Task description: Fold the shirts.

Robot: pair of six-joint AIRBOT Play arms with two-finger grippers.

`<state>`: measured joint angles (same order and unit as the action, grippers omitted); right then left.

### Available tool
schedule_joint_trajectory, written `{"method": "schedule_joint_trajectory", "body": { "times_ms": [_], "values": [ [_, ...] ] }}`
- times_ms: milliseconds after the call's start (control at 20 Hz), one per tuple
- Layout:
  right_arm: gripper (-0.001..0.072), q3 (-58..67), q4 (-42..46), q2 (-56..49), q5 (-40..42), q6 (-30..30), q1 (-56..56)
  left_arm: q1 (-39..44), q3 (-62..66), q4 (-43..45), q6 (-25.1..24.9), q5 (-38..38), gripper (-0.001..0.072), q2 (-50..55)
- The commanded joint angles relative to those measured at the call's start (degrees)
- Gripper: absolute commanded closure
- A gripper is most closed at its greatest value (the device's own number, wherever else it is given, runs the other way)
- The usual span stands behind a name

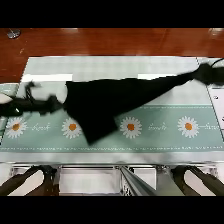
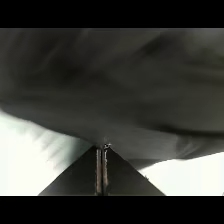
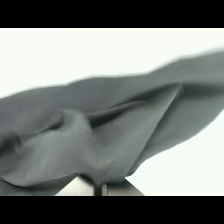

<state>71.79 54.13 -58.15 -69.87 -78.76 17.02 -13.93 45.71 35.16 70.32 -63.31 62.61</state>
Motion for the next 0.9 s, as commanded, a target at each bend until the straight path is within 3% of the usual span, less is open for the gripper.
{"method": "schedule_joint_trajectory", "body": {
  "times_ms": [0,200,400,650,850],
  "values": [
    [0.0694,11.0,0.4,6.5,-1.1,-0.7,0.0,-1.5,19.3,-13.8,-3.8,-1.4,0.0675,-6.9],
    [0.0694,19.4,5.1,16.2,-0.6,-2.2,0.0,-7.3,46.0,-10.8,-3.2,-1.4,0.0675,-15.3],
    [0.0694,22.5,15.1,26.5,-0.6,-5.6,0.0,-14.1,61.1,9.3,3.9,-1.3,0.0676,-23.5],
    [0.0694,22.5,18.7,32.5,-6.3,-7.2,0.0,-6.6,63.3,33.0,10.8,-2.2,0.0676,-31.5],
    [0.0694,21.1,17.3,31.1,-13.1,-8.3,0.0,1.0,59.2,41.7,13.2,-7.7,0.0676,-31.2]
  ]
}}
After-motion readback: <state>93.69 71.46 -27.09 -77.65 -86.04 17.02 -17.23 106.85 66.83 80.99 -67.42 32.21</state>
